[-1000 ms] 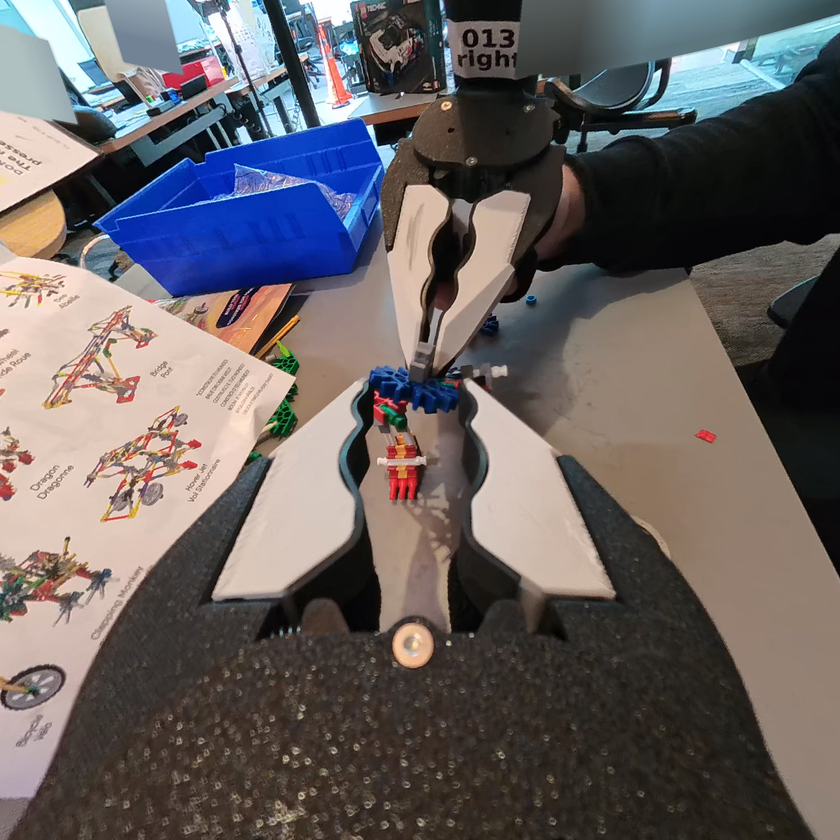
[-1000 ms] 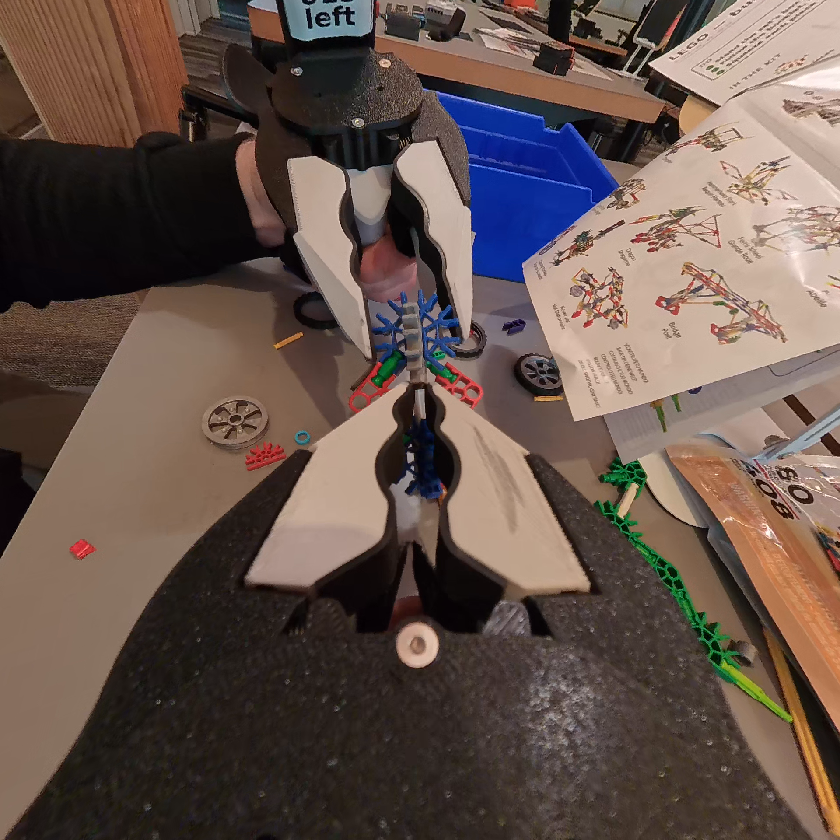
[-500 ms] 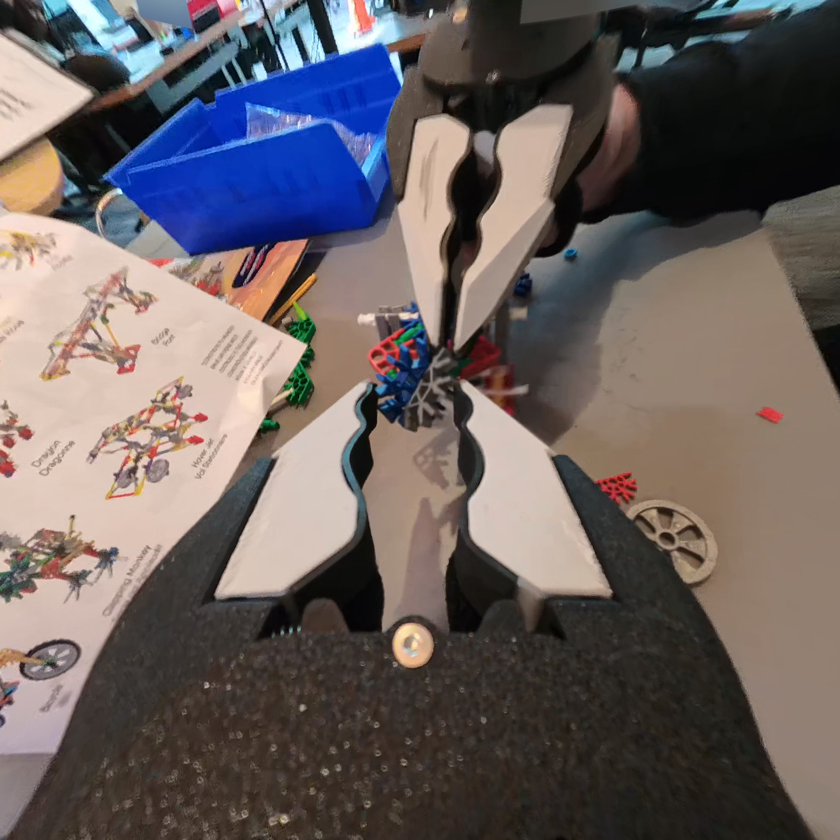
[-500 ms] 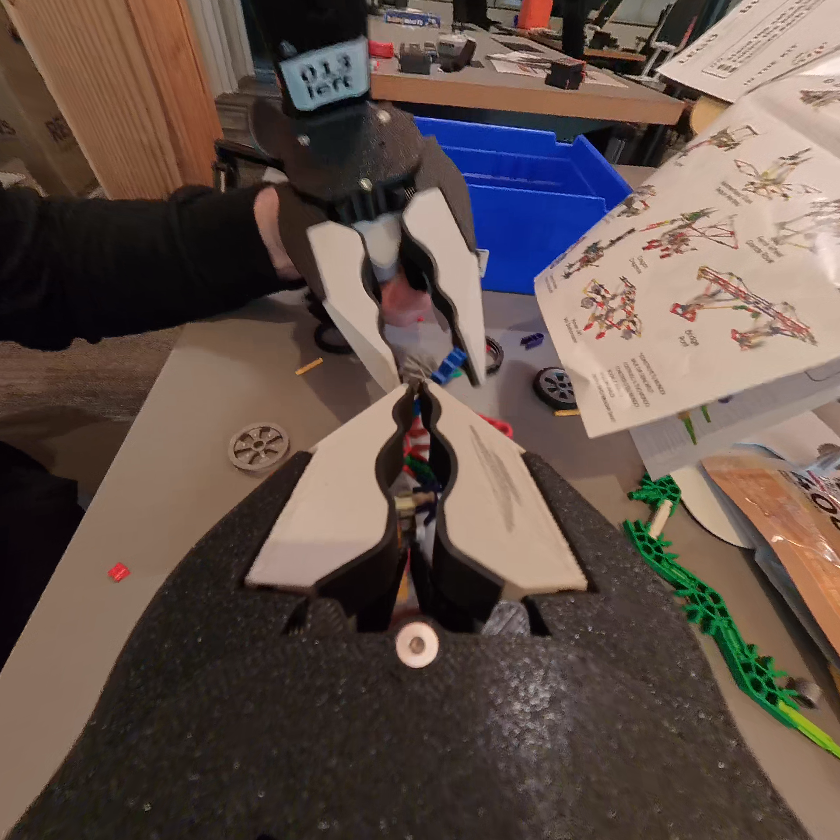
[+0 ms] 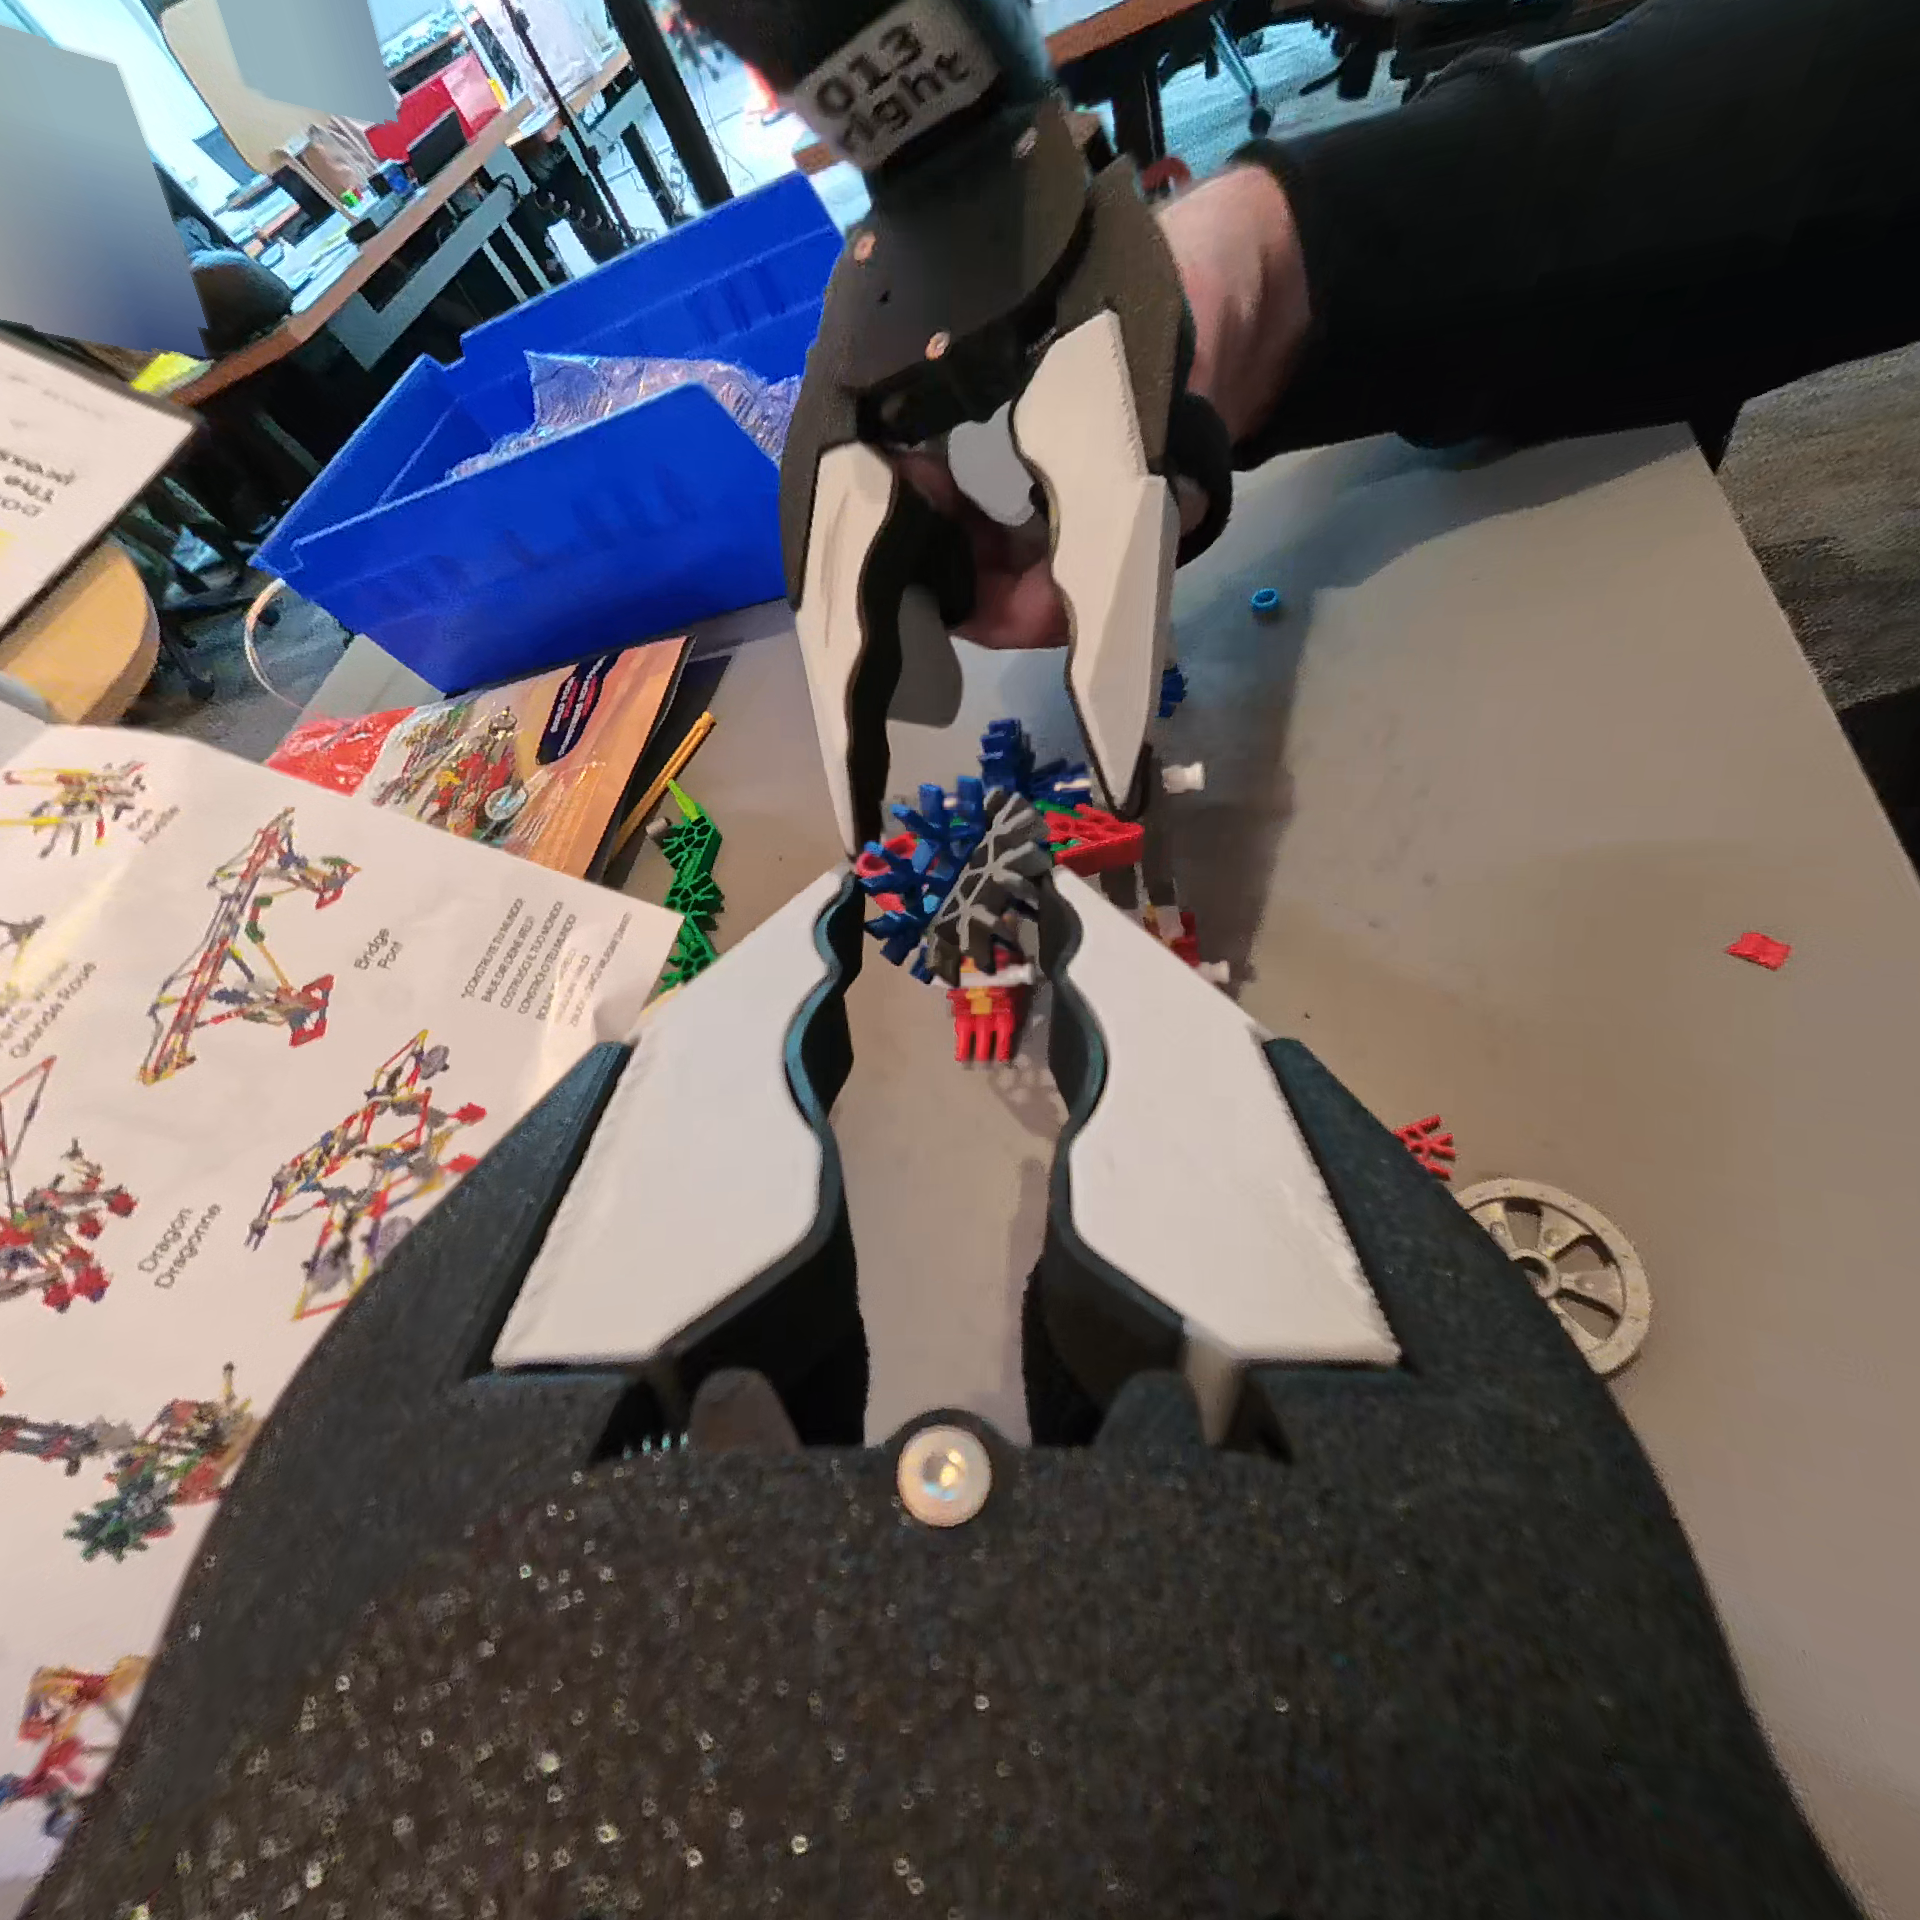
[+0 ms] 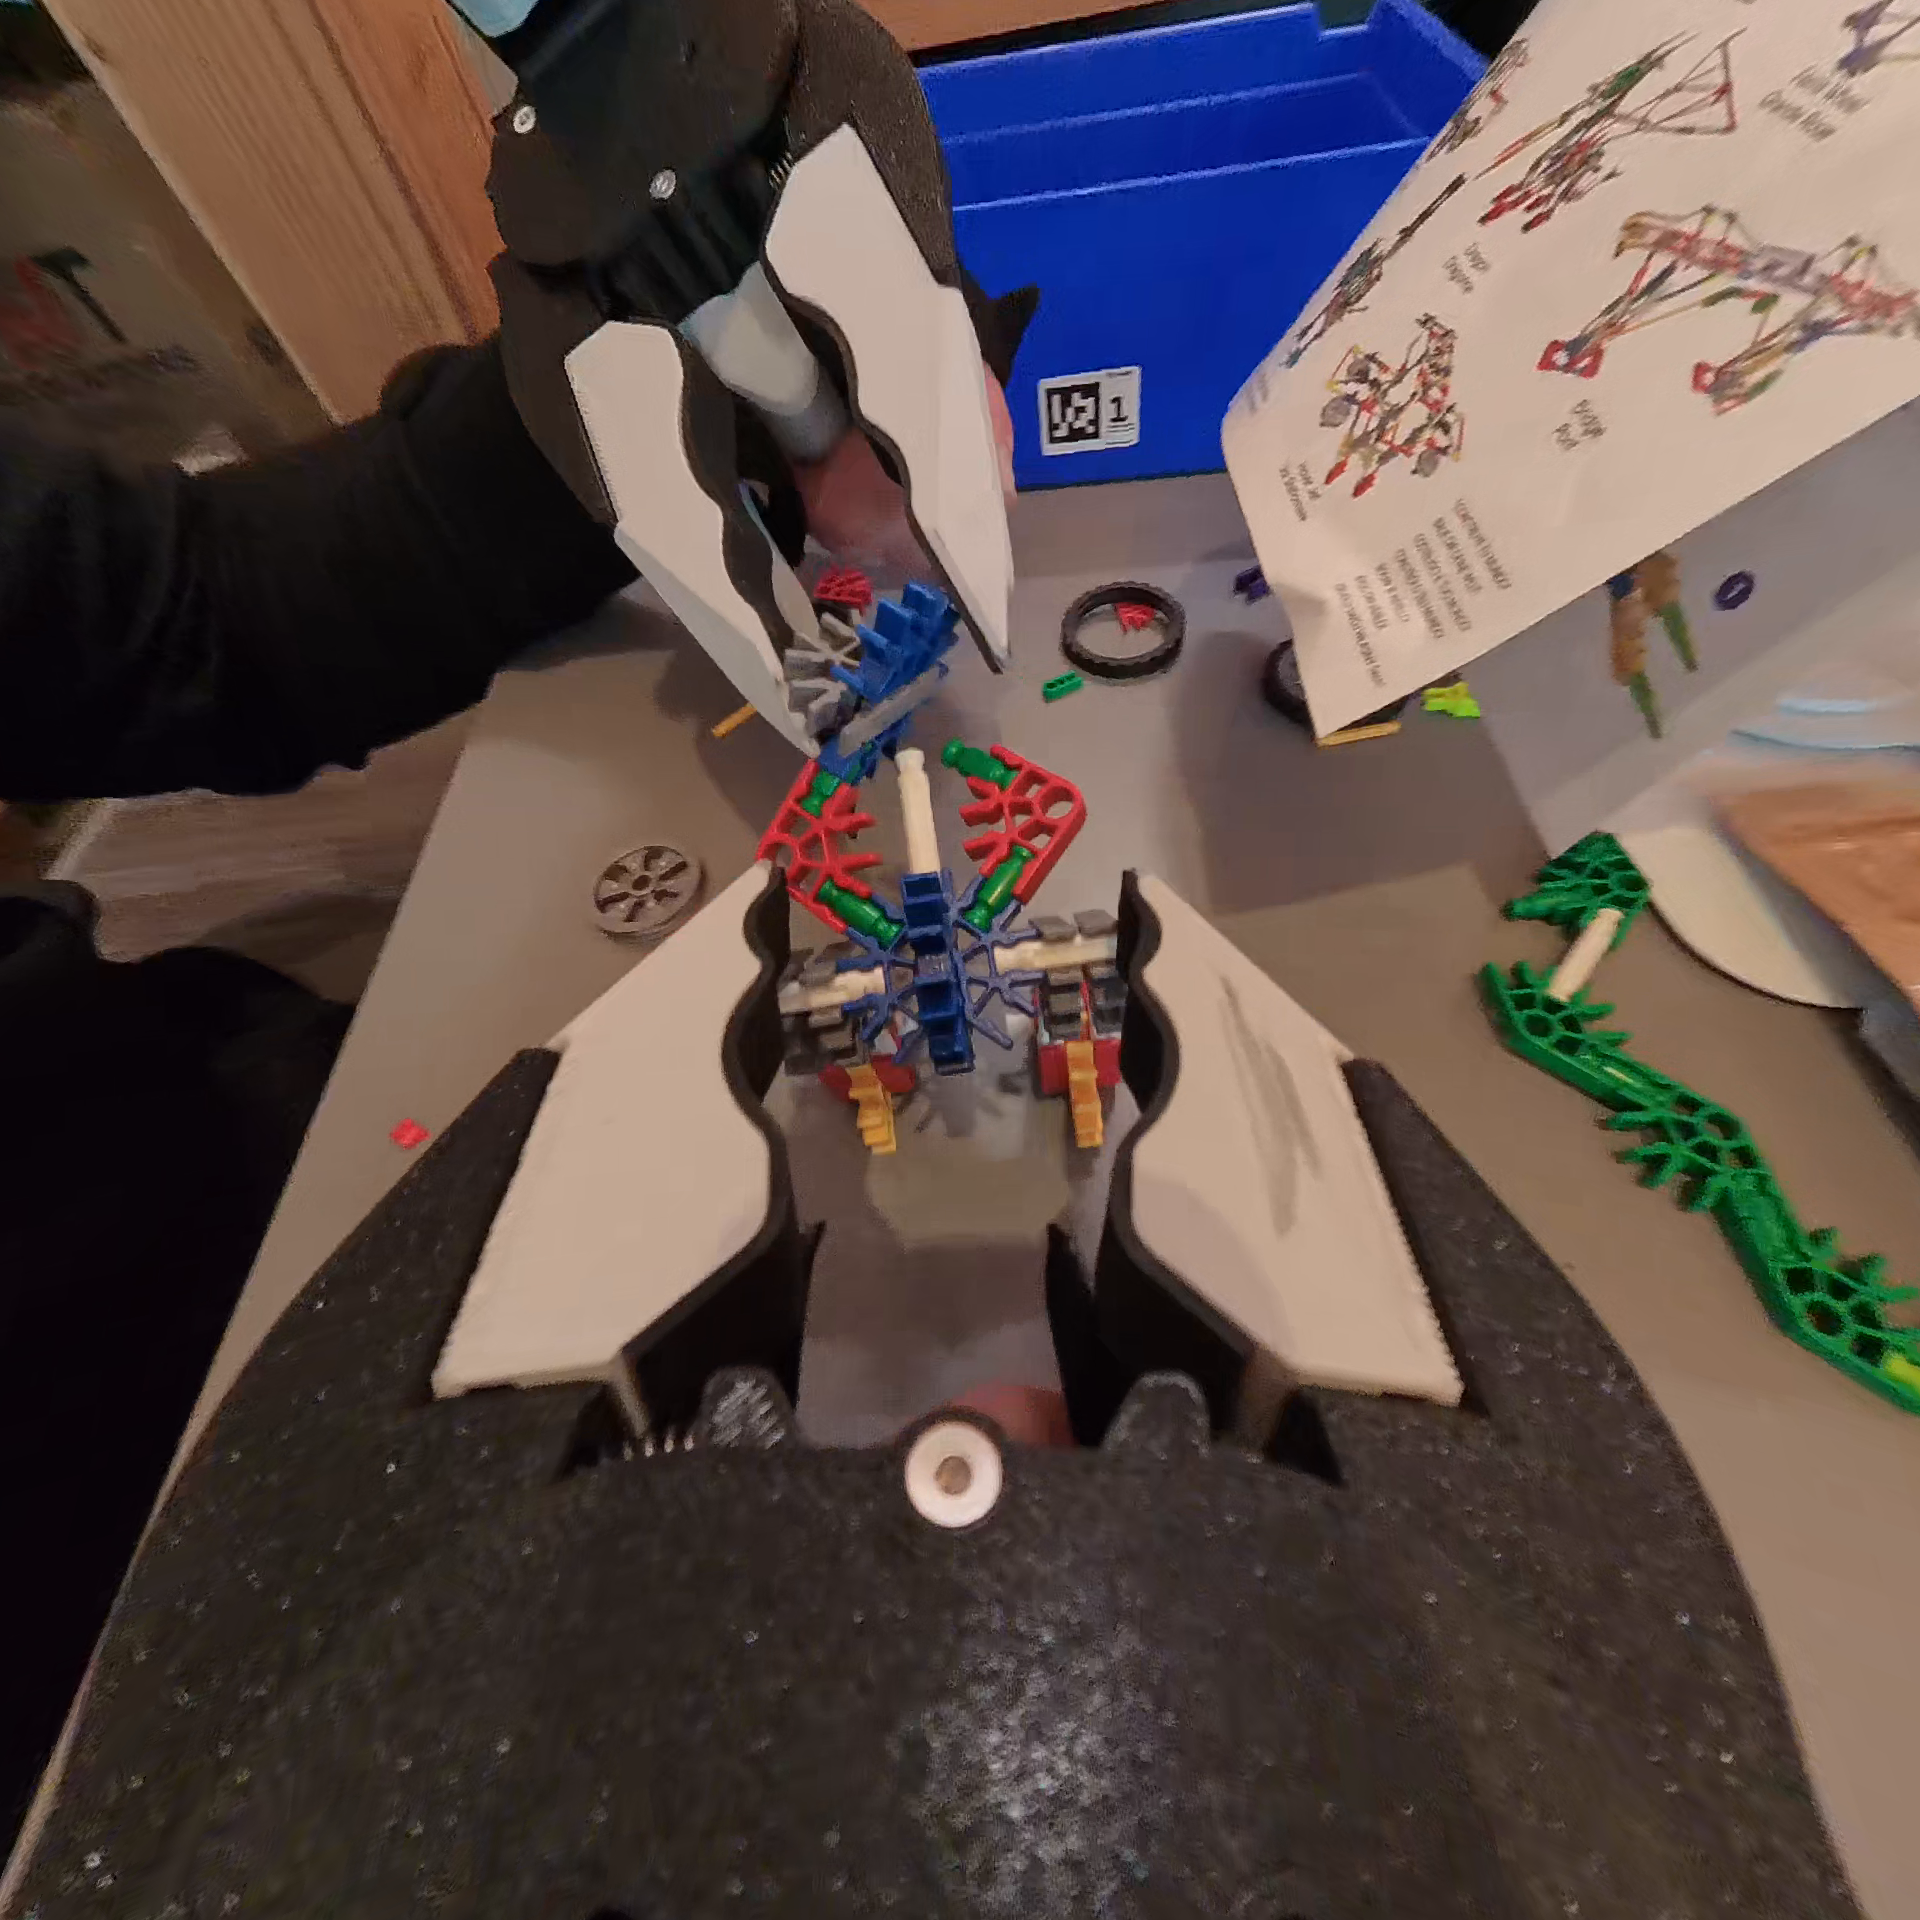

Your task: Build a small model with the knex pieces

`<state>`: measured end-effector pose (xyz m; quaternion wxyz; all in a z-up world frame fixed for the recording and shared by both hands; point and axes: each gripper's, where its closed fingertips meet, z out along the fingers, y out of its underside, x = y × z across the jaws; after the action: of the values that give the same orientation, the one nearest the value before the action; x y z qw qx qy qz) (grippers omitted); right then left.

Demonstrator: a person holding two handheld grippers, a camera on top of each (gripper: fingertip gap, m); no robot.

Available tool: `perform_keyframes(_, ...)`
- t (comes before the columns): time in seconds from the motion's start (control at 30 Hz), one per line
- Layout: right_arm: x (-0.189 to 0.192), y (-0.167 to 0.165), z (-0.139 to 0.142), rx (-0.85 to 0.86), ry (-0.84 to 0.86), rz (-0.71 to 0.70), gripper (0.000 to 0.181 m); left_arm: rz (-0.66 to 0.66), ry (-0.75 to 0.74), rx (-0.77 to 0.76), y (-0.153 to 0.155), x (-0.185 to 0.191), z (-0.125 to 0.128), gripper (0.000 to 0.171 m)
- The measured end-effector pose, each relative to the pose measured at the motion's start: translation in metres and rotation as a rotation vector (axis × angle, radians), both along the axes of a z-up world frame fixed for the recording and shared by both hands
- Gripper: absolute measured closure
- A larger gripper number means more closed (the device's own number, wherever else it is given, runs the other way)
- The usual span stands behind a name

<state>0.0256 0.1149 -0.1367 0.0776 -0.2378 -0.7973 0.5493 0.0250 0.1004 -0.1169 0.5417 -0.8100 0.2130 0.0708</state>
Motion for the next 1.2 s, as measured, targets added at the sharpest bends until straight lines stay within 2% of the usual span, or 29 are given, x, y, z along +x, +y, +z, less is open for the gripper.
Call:
perform_keyframes(0.07, 0.000, -0.001, 0.001, -0.032, -0.013, 0.004, 0.122, -0.001, 0.021, -0.014, -0.001, 0.000, 0.001, 0.141)
perform_keyframes(0.2, -0.001, -0.002, 0.002, 0.017, 0.073, -0.027, 0.125, 0.023, -0.021, -0.072, -0.003, -0.001, -0.001, 0.142)
perform_keyframes(0.27, -0.001, -0.003, 0.004, 0.042, 0.140, -0.048, 0.140, 0.076, -0.051, -0.118, -0.003, -0.008, -0.003, 0.142)
perform_keyframes(0.33, -0.003, -0.004, 0.006, 0.063, 0.192, -0.070, 0.143, 0.115, -0.105, -0.173, -0.003, -0.012, -0.004, 0.142)
perform_keyframes(0.37, -0.002, -0.005, 0.007, 0.074, 0.210, -0.067, 0.154, 0.133, -0.114, -0.199, -0.003, -0.014, -0.005, 0.142)
perform_keyframes(0.43, 0.000, -0.006, 0.008, 0.089, 0.221, -0.057, 0.155, 0.142, -0.146, -0.265, -0.005, -0.013, -0.006, 0.142)
perform_keyframes(0.57, -0.011, 0.002, 0.036, -0.076, 0.155, -0.055, 0.154, 0.113, -0.020, -0.306, -0.004, -0.011, -0.001, 0.142)
perform_keyframes(0.67, -0.015, -0.002, 0.016, -0.053, -0.017, 0.034, 0.141, 0.063, 0.105, -0.306, 0.001, -0.002, 0.006, 0.142)
perform_keyframes(0.77, -0.012, -0.006, 0.007, -0.110, -0.130, 0.133, 0.142, 0.034, 0.214, -0.336, 0.004, 0.000, 0.008, 0.142)
perform_keyframes(0.83, -0.009, -0.007, 0.009, -0.125, -0.106, 0.163, 0.149, 0.014, 0.238, -0.358, 0.005, 0.002, 0.009, 0.142)
perform_keyframes(1.0, -0.015, 0.001, 0.019, -0.161, -0.028, 0.069, 0.151, 0.063, 0.259, -0.402, 0.007, -0.007, 0.013, 0.142)
perform_keyframes(1.1, -0.019, 0.004, 0.022, -0.168, 0.033, -0.035, 0.151, 0.137, 0.190, -0.443, 0.005, -0.015, 0.011, 0.142)
perform_keyframes(1.2, -0.023, 0.005, 0.020, -0.107, 0.114, -0.127, 0.151, 0.203, 0.117, -0.505, 0.002, -0.020, 0.004, 0.143)
